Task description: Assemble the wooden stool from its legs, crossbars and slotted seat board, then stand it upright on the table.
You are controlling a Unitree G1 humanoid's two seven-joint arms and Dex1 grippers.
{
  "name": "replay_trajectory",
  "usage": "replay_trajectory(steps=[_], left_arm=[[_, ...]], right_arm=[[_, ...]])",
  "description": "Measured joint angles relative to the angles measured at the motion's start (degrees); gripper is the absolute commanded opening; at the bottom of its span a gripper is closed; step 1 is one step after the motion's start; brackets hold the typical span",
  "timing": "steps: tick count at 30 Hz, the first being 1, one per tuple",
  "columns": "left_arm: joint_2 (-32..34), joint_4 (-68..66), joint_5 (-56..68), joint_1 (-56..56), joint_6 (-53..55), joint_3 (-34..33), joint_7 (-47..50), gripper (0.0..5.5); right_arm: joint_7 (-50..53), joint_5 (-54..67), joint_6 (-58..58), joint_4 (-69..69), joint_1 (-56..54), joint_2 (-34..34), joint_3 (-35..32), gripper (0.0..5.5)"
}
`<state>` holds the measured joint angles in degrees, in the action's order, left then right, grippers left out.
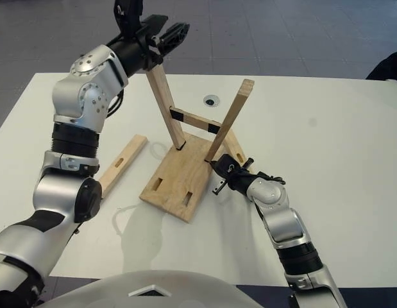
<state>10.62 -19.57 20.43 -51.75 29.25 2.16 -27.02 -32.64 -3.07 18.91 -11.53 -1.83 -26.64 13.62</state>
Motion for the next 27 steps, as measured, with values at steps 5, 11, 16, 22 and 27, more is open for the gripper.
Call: replay_trajectory(steps=[5,11,16,22,27], left_arm=[[-0.16,-1.2,-1.03,-0.95,1.04,0.18,0.66,3.27],[-1.61,13.3,8.28,0.57,-2.65,-8.03,-1.54,3.27],[4.38,19.29,12.44,1.29,-0.54,-14.01,-1.82,3.27],[23.05,17.32,4.98,21.57,-4.15,-7.77,-21.55,3.27],[28.89,11.86,-13.37,32.43,-10.17,9.53,-25.92,3.27]], right_arm=[[0.75,-0.33,0.03,0.78,0.26,0.03,0.04,0.1],[0.56,-0.3,-0.39,0.72,0.15,-0.28,0.03,0.1],[-0.75,0.05,0.22,-0.09,0.56,-1.64,-0.76,0.1],[-2.53,1.0,1.69,-2.86,2.15,-3.97,-2.7,0.1],[-2.98,0.95,1.23,2.11,0.4,-4.01,-3.24,0.1]])
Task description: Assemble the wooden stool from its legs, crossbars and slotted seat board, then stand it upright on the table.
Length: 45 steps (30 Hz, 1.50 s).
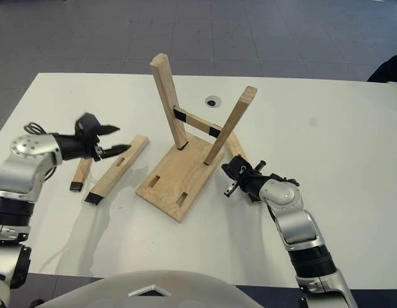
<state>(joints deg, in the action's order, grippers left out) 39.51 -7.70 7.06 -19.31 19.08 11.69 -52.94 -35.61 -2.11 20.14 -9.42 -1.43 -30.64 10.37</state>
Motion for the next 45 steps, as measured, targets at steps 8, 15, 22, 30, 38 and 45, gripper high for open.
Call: replay_trajectory(steps=[8,15,22,30,38,45], left_arm=[[-4.21,-0.08,-7.83,-0.3,-1.35,9.56,-0.5,3.27],[-8.19,-2.05,-10.9,-3.01,-1.57,10.76,1.72,3.27],[-7.64,-2.5,-11.81,-3.08,-1.63,8.12,3.48,3.27],[-5.52,9.34,-2.26,8.56,-1.3,-16.83,14.63,3.27],[-6.19,0.49,-0.42,23.42,-4.29,-27.79,20.86,2.79],[-7.82,8.02,1.52,30.53,0.12,-27.73,23.01,2.79]], right_arm=[[-1.2,-0.01,-2.51,8.6,-4.59,0.93,0.57,0.1],[-1.26,-0.17,-7.5,23.68,-15.54,6.87,2.28,0.1],[0.42,0.11,-10.73,29.08,-19.31,8.18,0.13,0.1],[10.71,9.2,7.84,-11.13,-0.72,10.42,-12.94,0.1],[14.71,9.17,15.11,-22.16,13.3,11.72,-11.63,0.1],[13.48,9.01,15.0,-20.45,13.21,9.66,-10.8,0.1]])
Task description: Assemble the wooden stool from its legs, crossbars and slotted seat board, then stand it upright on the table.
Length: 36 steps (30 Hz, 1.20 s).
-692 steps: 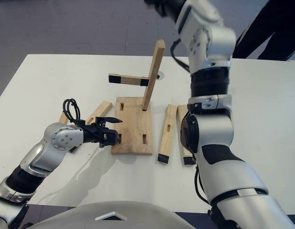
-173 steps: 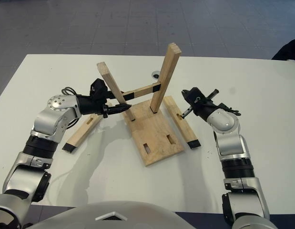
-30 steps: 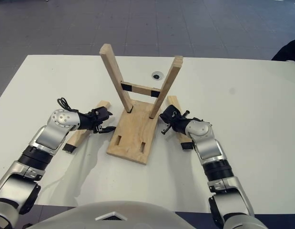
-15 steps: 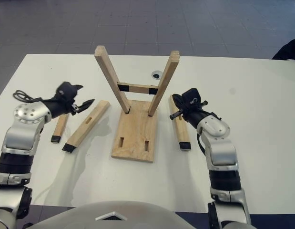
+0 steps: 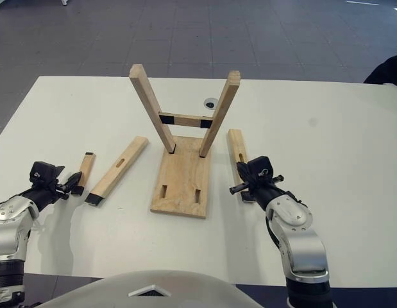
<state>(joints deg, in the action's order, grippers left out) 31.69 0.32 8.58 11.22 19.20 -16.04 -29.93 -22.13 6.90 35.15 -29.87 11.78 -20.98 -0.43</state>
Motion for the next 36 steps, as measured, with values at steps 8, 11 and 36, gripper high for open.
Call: replay_trajectory(steps=[8,11,36], left_arm=[[-6.56,14.92,5.38,4.62,5.65,-4.73,7.0,2.79],[-6.79,19.68,5.31,9.0,9.78,-2.59,7.54,2.79],[-3.27,18.73,1.22,3.65,25.44,4.11,13.06,1.34]], right_arm=[[-2.21,-0.19,-0.49,1.56,-0.29,-2.56,2.0,0.1],[-2.15,-0.75,-0.58,1.7,-0.36,-2.96,2.59,0.1],[-2.14,-0.69,-0.96,1.58,-4.08,-4.41,1.78,0.1]])
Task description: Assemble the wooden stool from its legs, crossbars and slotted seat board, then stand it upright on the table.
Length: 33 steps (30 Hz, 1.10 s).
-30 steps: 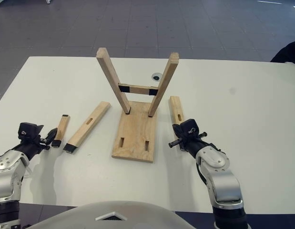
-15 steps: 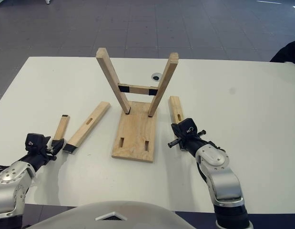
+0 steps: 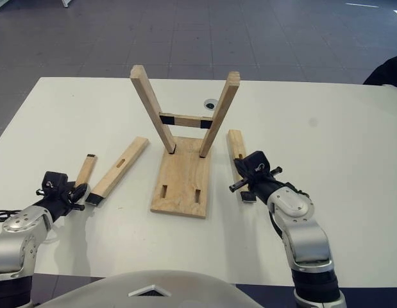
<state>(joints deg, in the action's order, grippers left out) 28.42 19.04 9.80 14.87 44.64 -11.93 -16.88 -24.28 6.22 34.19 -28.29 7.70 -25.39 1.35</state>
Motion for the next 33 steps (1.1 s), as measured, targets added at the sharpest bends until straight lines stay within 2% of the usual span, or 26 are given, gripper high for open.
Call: replay_trajectory(steps=[4,8,10,14,17,19,21,25,33], left_arm=[[-2.62,0.19,0.36,-7.64,2.66,-0.58,3.68,1.34],[-6.67,2.89,5.25,-25.09,-11.07,-4.23,4.33,1.34],[-6.67,2.98,5.69,-26.88,-14.57,-4.3,3.36,1.34],[-4.66,3.01,5.6,-39.08,-21.24,-0.4,-0.86,1.34],[-4.51,2.58,6.02,-43.49,-24.71,2.18,-4.0,1.34],[-5.75,0.8,7.56,-47.73,-25.06,5.49,-6.62,1.34],[-7.27,-0.32,8.96,-51.38,-25.69,7.93,-8.76,1.34],[-10.14,-1.87,9.32,-49.5,-27.23,12.55,-11.31,1.34],[-14.09,-2.08,8.83,-43.22,-29.76,17.22,-11.9,1.34]], right_arm=[[1.13,0.39,0.1,-0.77,0.05,0.44,-0.55,0.1],[2.28,6.97,3.47,-1.68,0.22,3.91,-7.57,0.1],[2.2,10.26,6.6,-2.6,0.25,4.12,-10.41,0.1],[4.14,28.15,18.57,-12.84,-3.07,7.73,-19.04,0.79],[7.5,35.1,21.44,-15.85,-9.11,7.33,-21.61,1.25],[11.45,42.8,22.61,-17.01,-17.16,8.55,-22.73,1.6],[15.23,48.82,23.03,-17.2,-23.63,9.05,-23.19,1.96],[22.76,55.26,22.58,-11.71,-32.35,9.6,-22.87,2.68],[24.63,52.24,14.19,-3.6,-38.87,14.98,-14.21,2.71]])
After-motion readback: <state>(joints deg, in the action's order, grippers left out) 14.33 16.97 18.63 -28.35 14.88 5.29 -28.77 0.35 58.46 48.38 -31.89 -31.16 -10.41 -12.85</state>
